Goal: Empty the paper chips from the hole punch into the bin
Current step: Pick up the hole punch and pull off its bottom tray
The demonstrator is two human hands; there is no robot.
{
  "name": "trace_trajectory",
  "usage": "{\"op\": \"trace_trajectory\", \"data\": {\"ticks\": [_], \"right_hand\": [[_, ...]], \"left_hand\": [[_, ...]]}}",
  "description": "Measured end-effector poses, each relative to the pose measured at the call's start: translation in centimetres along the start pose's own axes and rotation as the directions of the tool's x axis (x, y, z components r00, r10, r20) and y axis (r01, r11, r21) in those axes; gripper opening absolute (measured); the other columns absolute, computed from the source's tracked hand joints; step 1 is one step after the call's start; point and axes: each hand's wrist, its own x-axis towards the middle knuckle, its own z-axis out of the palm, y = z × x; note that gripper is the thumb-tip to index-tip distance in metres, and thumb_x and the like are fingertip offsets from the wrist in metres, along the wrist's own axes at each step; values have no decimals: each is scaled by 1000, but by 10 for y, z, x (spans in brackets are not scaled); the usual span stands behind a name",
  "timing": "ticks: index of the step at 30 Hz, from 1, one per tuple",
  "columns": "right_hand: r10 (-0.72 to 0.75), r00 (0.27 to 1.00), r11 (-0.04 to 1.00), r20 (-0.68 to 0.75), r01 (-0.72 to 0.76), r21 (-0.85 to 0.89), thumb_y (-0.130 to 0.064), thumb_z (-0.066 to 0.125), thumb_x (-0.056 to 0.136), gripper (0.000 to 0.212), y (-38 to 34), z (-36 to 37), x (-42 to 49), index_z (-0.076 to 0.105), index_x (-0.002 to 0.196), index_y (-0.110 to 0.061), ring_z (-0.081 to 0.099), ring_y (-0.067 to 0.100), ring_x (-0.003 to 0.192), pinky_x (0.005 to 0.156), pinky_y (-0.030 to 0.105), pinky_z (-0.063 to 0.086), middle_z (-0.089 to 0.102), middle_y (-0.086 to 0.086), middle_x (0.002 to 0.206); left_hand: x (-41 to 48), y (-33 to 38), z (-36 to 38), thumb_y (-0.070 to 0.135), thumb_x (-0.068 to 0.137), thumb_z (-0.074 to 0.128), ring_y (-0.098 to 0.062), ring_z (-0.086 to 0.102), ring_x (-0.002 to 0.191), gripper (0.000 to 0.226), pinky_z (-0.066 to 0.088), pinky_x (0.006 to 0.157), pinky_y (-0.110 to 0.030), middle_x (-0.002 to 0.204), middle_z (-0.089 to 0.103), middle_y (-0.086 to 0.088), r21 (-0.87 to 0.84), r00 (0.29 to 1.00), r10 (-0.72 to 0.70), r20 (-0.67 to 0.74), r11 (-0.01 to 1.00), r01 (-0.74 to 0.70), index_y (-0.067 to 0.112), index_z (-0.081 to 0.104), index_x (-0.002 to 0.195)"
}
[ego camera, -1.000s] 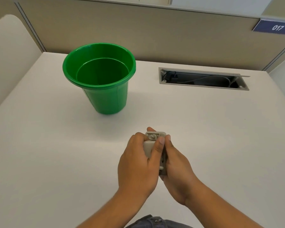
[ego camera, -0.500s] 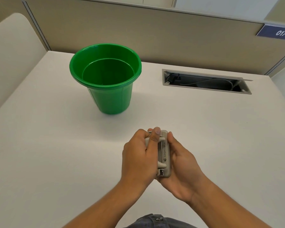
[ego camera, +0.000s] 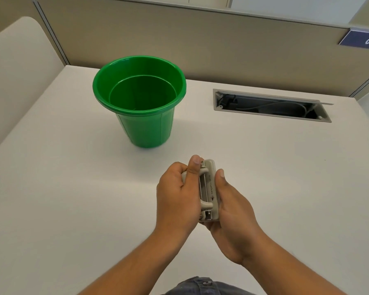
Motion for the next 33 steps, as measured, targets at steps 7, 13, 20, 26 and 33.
{"op": "trace_trajectory", "data": {"ticks": [7,13,20,26,33], "right_hand": [[8,1000,988,14,-10,157,-52,44,88,52,-2,2,4,71,117,-18,71,19,96,76,32,57,75,11,110],[10,999,979,50,-20,201,-52,45,88,51,-1,0,9,73,114,-17,72,16,90,72,30,57,76,8,102],[-131,991,984,15,131,-124,-58,41,92,47,-2,-1,10,74,105,-28,72,11,79,62,22,54,77,0,91],[-175,985,968,-8,170,-182,-57,40,93,47,-4,0,8,75,104,-27,73,18,84,64,28,55,78,4,95],[-153,987,988,-58,150,-46,-44,35,101,48,2,0,4,77,97,-23,72,16,80,59,26,56,78,6,90]], "left_hand": [[4,3,3,63,85,46,-1,59,48,52,44,46,-12,52,61,15,-46,1000,26,-14,999,-27,15,58,70],[5,4,2,59,87,46,-1,57,48,48,43,46,-13,50,59,17,-46,998,48,-34,998,-50,16,56,69],[-2,5,-1,59,87,45,-1,58,49,55,42,44,-11,56,61,14,-50,993,79,-88,995,-84,7,59,74],[-7,8,1,58,86,46,-1,60,51,54,42,43,-10,58,63,15,-46,991,82,-105,995,-88,7,58,74],[-11,13,4,61,86,46,-3,64,55,47,44,45,-12,62,65,20,47,986,127,-110,991,-122,20,57,69]]}}
